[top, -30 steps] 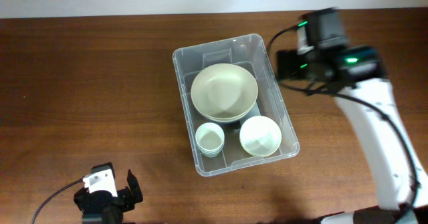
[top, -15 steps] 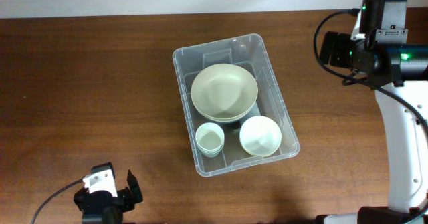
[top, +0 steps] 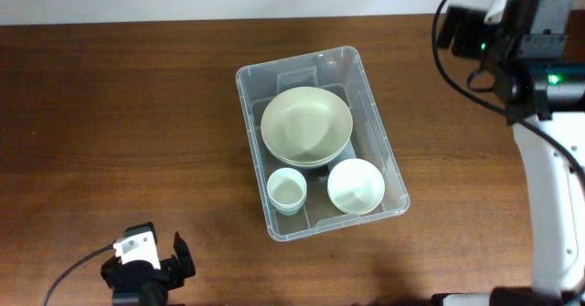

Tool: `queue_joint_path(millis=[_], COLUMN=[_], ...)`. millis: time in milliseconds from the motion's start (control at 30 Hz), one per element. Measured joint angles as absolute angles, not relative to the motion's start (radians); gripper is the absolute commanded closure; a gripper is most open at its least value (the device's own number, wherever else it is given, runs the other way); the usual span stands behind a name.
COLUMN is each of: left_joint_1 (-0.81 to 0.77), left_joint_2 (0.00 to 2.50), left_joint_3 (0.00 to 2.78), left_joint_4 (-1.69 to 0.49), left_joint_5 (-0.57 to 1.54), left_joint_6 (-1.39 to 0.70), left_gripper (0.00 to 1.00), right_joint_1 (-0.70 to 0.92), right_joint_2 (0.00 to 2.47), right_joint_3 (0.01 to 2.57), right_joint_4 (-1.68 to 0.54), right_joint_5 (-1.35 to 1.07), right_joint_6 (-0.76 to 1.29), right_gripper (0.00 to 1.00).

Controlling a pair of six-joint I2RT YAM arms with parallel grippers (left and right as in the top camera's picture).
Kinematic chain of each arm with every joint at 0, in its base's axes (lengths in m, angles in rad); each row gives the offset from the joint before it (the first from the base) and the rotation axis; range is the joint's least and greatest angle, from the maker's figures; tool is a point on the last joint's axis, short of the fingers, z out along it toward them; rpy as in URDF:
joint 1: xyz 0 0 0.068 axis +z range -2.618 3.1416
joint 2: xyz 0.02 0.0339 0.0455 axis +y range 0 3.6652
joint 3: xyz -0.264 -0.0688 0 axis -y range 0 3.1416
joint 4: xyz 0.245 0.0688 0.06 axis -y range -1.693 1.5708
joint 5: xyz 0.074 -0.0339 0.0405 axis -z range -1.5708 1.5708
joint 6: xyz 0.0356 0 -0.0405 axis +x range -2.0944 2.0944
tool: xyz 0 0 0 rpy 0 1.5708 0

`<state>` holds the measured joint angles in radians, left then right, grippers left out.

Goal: Pack container

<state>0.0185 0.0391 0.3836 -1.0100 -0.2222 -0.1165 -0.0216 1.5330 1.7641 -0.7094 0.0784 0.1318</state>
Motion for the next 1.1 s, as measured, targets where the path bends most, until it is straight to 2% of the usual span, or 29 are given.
queue_joint_path(millis=[100,167,400,533,667,733,767,900,967,1100], left_joint_1=[0.019,0.019,0.019,0.019,0.019,0.019,0.019,0.019,0.019,0.019], left_joint_2=[0.039,0.039,0.038,0.037,0.040,0.039,0.039,0.039,0.039,0.039], left_joint_3=[0.384,0.384,0.384,0.384,0.384,0.384,0.384,0.385,0.385,0.385], left_joint_4=[-1.010,-1.010,-1.011,-1.010,-1.011,-1.010,-1.011,-1.010,-1.010,-1.010], left_joint_5=[-0.222,-0.222,-0.222,-0.223,-0.222,-0.222,-0.222,-0.222,-0.222,-0.222], left_joint_6=[-0.116,-0.116,-0.117,-0.116,-0.116,-0.116,-0.117,-0.116,-0.117,-0.117], left_gripper=[0.00,0.00,0.00,0.00,0.00,0.00,0.00,0.00,0.00,0.00], right_joint_1=[-0.006,0.008,0.009,0.005,-0.025,-0.038,-0.043,-0.045,-0.046,-0.046], right_joint_2=[1.393,1.176,0.662,0.336,0.155,0.122,0.110,0.075,0.033,0.019], right_joint_3=[1.758,1.762,1.706,1.382,1.009,0.820,0.670,0.331,0.191,0.093], right_joint_4=[-0.530,-0.447,-0.456,-0.472,-0.432,-0.357,-0.233,0.034,0.129,0.151], right_joint_5=[0.062,0.086,0.142,0.155,0.157,0.157,0.158,0.130,0.103,0.080], right_joint_6=[0.131,0.122,0.070,0.014,0.022,0.059,0.116,0.248,0.285,0.302], right_gripper=[0.01,0.01,0.01,0.01,0.01,0.01,0.01,0.01,0.01,0.01])
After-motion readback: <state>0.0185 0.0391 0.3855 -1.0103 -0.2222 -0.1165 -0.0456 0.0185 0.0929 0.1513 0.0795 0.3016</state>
